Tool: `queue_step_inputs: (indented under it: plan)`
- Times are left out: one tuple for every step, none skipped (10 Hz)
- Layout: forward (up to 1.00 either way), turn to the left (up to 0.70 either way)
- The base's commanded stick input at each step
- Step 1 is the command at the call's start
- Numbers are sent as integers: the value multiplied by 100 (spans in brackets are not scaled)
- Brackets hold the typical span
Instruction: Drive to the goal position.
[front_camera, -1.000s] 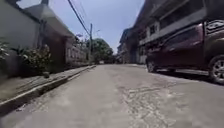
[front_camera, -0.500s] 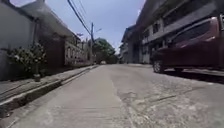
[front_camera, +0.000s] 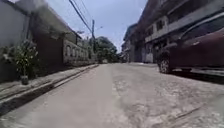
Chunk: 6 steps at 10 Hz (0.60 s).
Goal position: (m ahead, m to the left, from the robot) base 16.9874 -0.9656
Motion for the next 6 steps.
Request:
queue_step_inputs:
  plan:
    - [100,1]
    - [100,1]
    - [100,1]
    - [100,1]
    - [100,1]
    - [100,1]
